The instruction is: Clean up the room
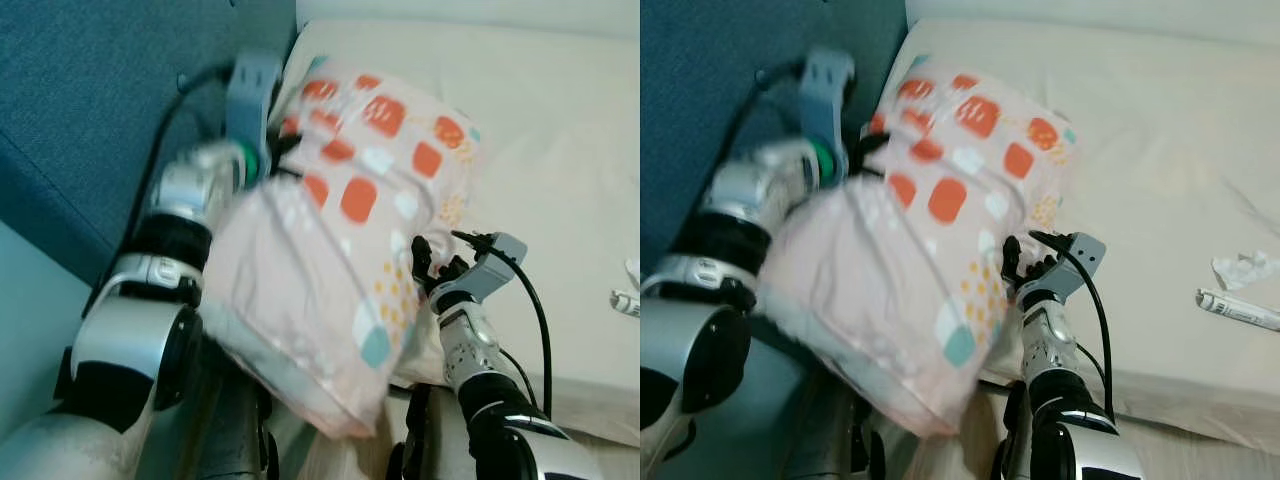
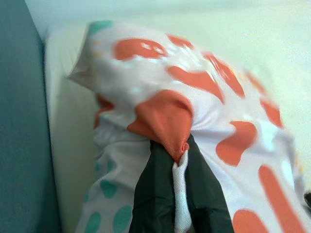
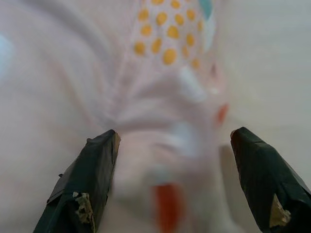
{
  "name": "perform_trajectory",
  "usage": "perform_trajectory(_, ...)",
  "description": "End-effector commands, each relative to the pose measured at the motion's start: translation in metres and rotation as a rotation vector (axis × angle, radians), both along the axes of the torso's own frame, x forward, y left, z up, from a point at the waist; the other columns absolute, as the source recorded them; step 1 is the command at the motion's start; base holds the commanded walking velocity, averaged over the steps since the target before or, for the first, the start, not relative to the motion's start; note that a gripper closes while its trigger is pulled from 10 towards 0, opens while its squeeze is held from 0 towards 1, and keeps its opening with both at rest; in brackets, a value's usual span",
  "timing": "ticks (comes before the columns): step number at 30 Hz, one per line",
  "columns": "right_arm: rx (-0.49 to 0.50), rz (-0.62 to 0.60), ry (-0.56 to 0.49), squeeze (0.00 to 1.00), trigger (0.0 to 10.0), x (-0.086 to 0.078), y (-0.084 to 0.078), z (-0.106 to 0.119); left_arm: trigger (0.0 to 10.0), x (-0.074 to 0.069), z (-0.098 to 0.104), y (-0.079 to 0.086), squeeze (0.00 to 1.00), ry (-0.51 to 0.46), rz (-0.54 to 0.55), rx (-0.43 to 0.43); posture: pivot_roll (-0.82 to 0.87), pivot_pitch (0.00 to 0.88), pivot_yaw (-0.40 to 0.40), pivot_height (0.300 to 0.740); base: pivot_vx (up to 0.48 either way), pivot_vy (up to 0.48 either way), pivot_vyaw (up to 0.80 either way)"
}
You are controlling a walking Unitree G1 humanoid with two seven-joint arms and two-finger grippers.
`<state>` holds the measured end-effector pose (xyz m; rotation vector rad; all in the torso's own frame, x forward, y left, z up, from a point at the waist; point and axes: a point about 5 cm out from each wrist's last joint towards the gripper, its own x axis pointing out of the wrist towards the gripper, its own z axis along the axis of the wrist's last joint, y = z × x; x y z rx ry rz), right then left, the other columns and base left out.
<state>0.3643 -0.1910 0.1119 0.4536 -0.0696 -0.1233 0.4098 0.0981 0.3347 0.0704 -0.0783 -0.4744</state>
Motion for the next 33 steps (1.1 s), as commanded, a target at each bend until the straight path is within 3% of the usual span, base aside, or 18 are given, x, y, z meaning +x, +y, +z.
perform_trajectory(1,-0.030,-0.069,-0.039,0.00,10.0,0.000,-0.017,0.008,10.0,-0.005,0.031,0.010,0.00,-0.091,0.036,-0.065,0.21,0.169,0.098,0.582,0.000,0.000,0.00)
perform_trajectory(2,-0.030,-0.069,-0.039,0.00,10.0,0.000,-0.017,0.008,10.0,-0.005,0.031,0.010,0.00,-0.091,0.036,-0.065,0.21,0.169,0.098,0.582,0.000,0.000,0.00)
perform_trajectory(3,-0.092,-0.135,-0.108,0.00,10.0,0.003,-0.034,0.029,10.0,-0.006,0.046,0.014,0.00,-0.121,0.073,-0.103,0.21,0.166,0.096,0.582,0.000,0.000,0.00)
perform_trajectory(8,-0.138,-0.186,-0.145,0.00,10.0,0.004,-0.046,0.044,10.0,-0.006,0.054,0.018,0.00,-0.146,0.112,-0.124,0.20,0.164,0.096,0.582,0.000,0.000,0.00)
perform_trajectory(10,-0.189,-0.205,-0.175,0.00,10.0,0.008,-0.054,0.059,10.0,-0.002,0.057,0.034,0.00,-0.144,0.257,-0.125,0.20,0.162,0.095,0.582,0.000,0.000,0.00)
perform_trajectory(11,-0.189,-0.205,-0.175,0.00,10.0,0.008,-0.054,0.059,10.0,-0.002,0.057,0.034,0.00,-0.144,0.257,-0.125,0.20,0.162,0.095,0.582,0.000,0.000,0.00)
perform_trajectory(13,-0.203,-0.192,-0.184,0.00,10.0,0.009,-0.055,0.063,10.0,0.001,0.049,0.057,0.00,-0.131,0.444,-0.104,0.20,0.162,0.095,0.582,0.000,0.000,0.00)
perform_trajectory(16,-0.202,-0.184,-0.185,0.00,10.0,0.009,-0.053,0.062,10.0,0.001,0.046,0.064,0.00,-0.130,0.488,-0.094,0.20,0.165,0.091,0.582,0.000,0.000,0.00)
perform_trajectory(18,-0.193,-0.156,-0.156,0.00,10.0,0.007,-0.044,0.049,10.0,0.002,0.029,0.073,0.00,-0.105,0.544,-0.037,0.20,0.171,0.093,0.582,0.000,0.000,0.00)
perform_trajectory(21,-0.190,-0.141,-0.140,0.00,10.0,0.005,-0.038,0.041,10.0,0.004,0.018,0.073,0.00,-0.075,0.547,-0.008,0.20,0.171,0.093,0.582,0.000,0.000,0.00)
perform_trajectory(23,-0.176,-0.113,-0.104,0.00,10.0,0.001,-0.027,0.025,10.0,0.006,-0.017,0.068,0.00,0.010,0.527,0.085,0.20,0.171,0.093,0.582,0.000,0.000,0.00)
perform_trajectory(24,-0.176,-0.113,-0.104,0.00,10.0,0.001,-0.027,0.025,10.0,0.006,-0.017,0.068,0.00,0.010,0.527,0.085,0.20,0.171,0.093,0.582,0.000,0.000,0.00)
perform_trajectory(26,-0.170,-0.100,-0.086,0.00,10.0,-0.002,-0.020,0.017,10.0,0.006,-0.043,0.058,0.00,0.059,0.463,0.209,0.20,0.175,0.097,0.582,0.000,0.000,0.00)
perform_trajectory(27,-0.170,-0.100,-0.086,0.00,10.0,-0.002,-0.020,0.017,10.0,0.006,-0.043,0.058,0.00,0.059,0.463,0.209,0.20,0.175,0.097,0.582,0.000,0.000,0.00)
perform_trajectory(30,-0.169,-0.089,-0.070,0.00,10.0,-0.004,-0.016,0.010,10.0,0.005,-0.063,0.050,0.00,0.052,0.391,0.378,0.20,0.175,0.097,0.582,0.000,0.000,0.00)
perform_trajectory(33,-0.170,-0.087,-0.065,0.00,10.0,-0.005,-0.017,0.009,10.0,0.004,-0.066,0.050,0.00,0.031,0.376,0.437,0.19,0.176,0.095,0.582,0.000,0.000,0.00)
